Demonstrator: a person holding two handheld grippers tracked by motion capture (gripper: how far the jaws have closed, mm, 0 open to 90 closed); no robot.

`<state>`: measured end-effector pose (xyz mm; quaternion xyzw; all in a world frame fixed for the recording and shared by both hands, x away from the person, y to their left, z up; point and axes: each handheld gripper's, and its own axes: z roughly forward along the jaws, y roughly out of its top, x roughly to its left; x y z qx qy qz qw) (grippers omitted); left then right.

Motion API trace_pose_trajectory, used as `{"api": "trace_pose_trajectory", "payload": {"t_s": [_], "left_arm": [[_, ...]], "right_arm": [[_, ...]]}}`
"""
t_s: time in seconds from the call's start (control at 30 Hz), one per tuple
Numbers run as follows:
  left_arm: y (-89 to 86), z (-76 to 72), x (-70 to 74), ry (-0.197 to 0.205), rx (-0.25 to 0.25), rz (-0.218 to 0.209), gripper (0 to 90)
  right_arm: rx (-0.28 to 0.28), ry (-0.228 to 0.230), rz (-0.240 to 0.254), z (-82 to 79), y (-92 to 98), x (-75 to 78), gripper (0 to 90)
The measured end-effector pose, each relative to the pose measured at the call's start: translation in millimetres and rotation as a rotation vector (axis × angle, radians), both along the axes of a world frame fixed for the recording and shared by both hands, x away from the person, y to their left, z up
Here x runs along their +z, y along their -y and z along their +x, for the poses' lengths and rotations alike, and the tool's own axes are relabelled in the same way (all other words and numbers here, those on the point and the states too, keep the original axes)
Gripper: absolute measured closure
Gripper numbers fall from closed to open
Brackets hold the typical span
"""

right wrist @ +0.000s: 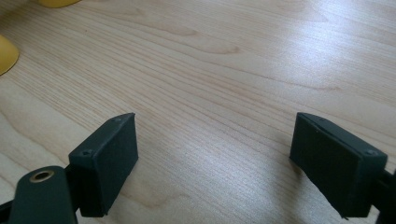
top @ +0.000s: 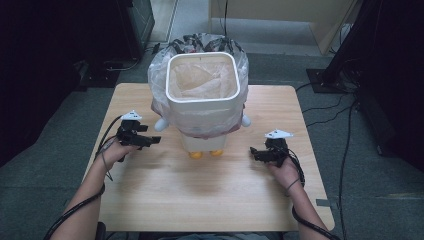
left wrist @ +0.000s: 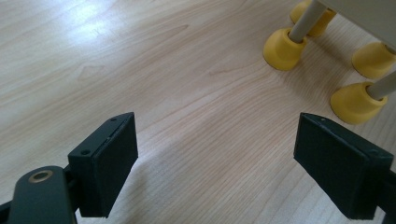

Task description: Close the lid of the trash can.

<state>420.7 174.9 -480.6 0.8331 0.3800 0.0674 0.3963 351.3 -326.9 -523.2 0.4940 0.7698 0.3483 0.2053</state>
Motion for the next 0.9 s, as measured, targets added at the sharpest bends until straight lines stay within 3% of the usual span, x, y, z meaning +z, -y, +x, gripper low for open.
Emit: {"api": "trace_pose_trajectory", "payload": {"t_s": [0.57,0.9], "left_arm": [[-3.8,-10.5,-18.5,0.037,-0.003,-0.017,13.7],[-7.5,-12.7,-28.8,0.054,-0.002,0.022,13.7]], "right_arm": [[0.001,0.000,-0.001,0.0,0.0,0.0,14.8],[0.001,0.000,-0.001,0.1,-0.1,0.0,14.8]]}}
